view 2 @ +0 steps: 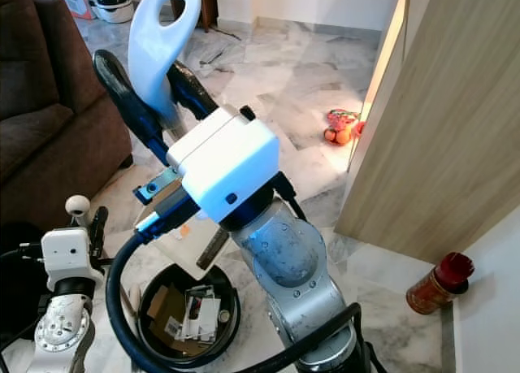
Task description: Sweep floor
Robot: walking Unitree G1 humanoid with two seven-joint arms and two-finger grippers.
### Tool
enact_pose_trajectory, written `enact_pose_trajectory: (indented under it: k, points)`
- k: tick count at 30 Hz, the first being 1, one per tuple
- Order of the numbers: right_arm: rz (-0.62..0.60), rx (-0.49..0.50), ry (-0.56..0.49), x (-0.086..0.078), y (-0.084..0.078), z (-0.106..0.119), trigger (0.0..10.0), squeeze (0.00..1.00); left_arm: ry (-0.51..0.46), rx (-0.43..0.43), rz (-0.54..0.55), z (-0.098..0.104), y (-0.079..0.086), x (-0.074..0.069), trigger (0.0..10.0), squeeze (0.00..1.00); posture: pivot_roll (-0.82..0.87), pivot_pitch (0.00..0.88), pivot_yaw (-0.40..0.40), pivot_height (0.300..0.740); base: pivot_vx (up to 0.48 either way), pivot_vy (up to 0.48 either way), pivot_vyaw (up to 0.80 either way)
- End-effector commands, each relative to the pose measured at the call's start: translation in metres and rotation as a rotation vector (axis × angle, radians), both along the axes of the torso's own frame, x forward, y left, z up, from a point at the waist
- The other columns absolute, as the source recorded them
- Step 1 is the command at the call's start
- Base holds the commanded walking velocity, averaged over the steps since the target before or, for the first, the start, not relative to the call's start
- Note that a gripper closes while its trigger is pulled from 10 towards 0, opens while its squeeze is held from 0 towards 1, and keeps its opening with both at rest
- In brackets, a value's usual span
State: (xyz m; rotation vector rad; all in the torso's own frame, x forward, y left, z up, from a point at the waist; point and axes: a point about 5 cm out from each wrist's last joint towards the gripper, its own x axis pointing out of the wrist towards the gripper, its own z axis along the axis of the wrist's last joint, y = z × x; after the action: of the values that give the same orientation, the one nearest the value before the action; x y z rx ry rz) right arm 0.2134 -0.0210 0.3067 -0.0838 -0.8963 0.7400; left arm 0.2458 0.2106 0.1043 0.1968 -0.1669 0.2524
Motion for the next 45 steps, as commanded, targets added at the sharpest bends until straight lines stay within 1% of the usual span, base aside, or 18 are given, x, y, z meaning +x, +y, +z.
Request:
enact_pose_trajectory:
  k: [1,8,9,12,13,15,18,22,25,26,30,31,32,34,35,43,44,45]
  points:
    - [0.026,0.034,-0.084,-0.0106,0.0004,0.0114,10.0,0.00,-0.041,0.022,0.006,0.0093,0.0037,0.0006,10.0,0.00,0.13,0.102,0.051,0.740,0.000,0.000,0.00]
    - [0.054,0.055,-0.084,-0.0136,0.0014,0.0136,10.0,0.00,-0.044,0.023,0.006,0.0098,0.0038,0.0007,10.0,0.00,0.13,0.102,0.051,0.740,0.000,0.000,0.00]
    - [0.077,0.067,-0.036,-0.0120,0.0025,0.0113,10.0,0.00,-0.044,0.023,0.006,0.0098,0.0037,0.0008,10.0,0.00,0.13,0.102,0.051,0.740,0.000,0.000,0.00]
    - [0.086,0.065,-0.011,-0.0110,0.0034,0.0090,10.0,0.00,-0.044,0.022,0.005,0.0093,0.0039,0.0009,10.0,0.00,0.13,0.100,0.051,0.740,0.000,0.000,0.00]
    - [0.061,0.060,-0.048,-0.0117,0.0020,0.0110,10.0,0.00,-0.042,0.022,0.005,0.0083,0.0042,0.0010,10.0,0.00,0.13,0.100,0.050,0.740,0.000,0.000,0.00]
    - [0.050,0.059,-0.065,-0.0117,0.0012,0.0122,10.0,0.00,-0.041,0.022,0.006,0.0081,0.0043,0.0011,10.0,0.00,0.13,0.100,0.050,0.740,0.000,0.000,0.00]
    - [0.041,0.057,-0.071,-0.0114,0.0007,0.0124,10.0,0.00,-0.042,0.022,0.006,0.0082,0.0042,0.0011,10.0,0.00,0.13,0.098,0.051,0.740,0.000,0.000,0.00]
    - [0.042,0.070,-0.049,-0.0098,0.0002,0.0115,10.0,0.00,-0.042,0.023,0.005,0.0077,0.0043,0.0012,10.0,0.00,0.14,0.097,0.051,0.740,0.000,0.000,0.00]
    - [-0.025,0.051,-0.120,-0.0103,-0.0026,0.0149,10.0,0.00,-0.042,0.024,0.005,0.0079,0.0046,0.0011,10.0,0.00,0.13,0.098,0.051,0.740,0.000,0.000,0.00]
    - [-0.028,0.050,-0.121,-0.0102,-0.0027,0.0150,10.0,0.00,-0.042,0.024,0.005,0.0076,0.0047,0.0011,10.0,0.00,0.13,0.098,0.051,0.740,0.000,0.000,0.00]
    - [-0.013,0.044,-0.096,-0.0090,-0.0015,0.0129,10.0,0.00,-0.040,0.024,0.005,0.0068,0.0049,0.0008,10.0,0.00,0.14,0.098,0.051,0.740,0.000,0.000,0.00]
    - [0.028,0.060,-0.041,-0.0072,0.0007,0.0102,10.0,0.00,-0.040,0.024,0.005,0.0066,0.0050,0.0007,10.0,0.00,0.14,0.099,0.051,0.740,0.000,0.000,0.00]
    - [0.028,0.060,-0.041,-0.0072,0.0007,0.0102,10.0,0.00,-0.040,0.024,0.005,0.0066,0.0050,0.0007,10.0,0.00,0.14,0.099,0.051,0.740,0.000,0.000,0.00]
    - [0.059,0.079,0.010,-0.0057,0.0020,0.0074,10.0,0.00,-0.039,0.024,0.005,0.0064,0.0051,0.0006,10.0,0.00,0.14,0.100,0.051,0.740,0.000,0.000,0.00]
    - [0.044,0.071,-0.008,-0.0057,0.0014,0.0080,10.0,0.00,-0.039,0.024,0.006,0.0062,0.0053,0.0007,10.0,0.00,0.14,0.100,0.051,0.740,0.000,0.000,0.00]
    - [0.019,0.058,-0.046,-0.0059,-0.0004,0.0105,10.0,0.00,-0.039,0.024,0.005,0.0060,0.0051,0.0008,10.0,0.00,0.14,0.100,0.050,0.740,0.000,0.000,0.00]
    - [-0.016,0.041,-0.082,-0.0061,-0.0012,0.0115,10.0,0.00,-0.039,0.024,0.005,0.0060,0.0051,0.0008,10.0,0.00,0.14,0.099,0.051,0.740,0.000,0.000,0.00]
    - [-0.026,0.032,-0.093,-0.0059,-0.0010,0.0113,10.0,0.00,-0.038,0.023,0.005,0.0060,0.0051,0.0008,10.0,0.00,0.14,0.099,0.051,0.740,0.000,0.000,0.00]
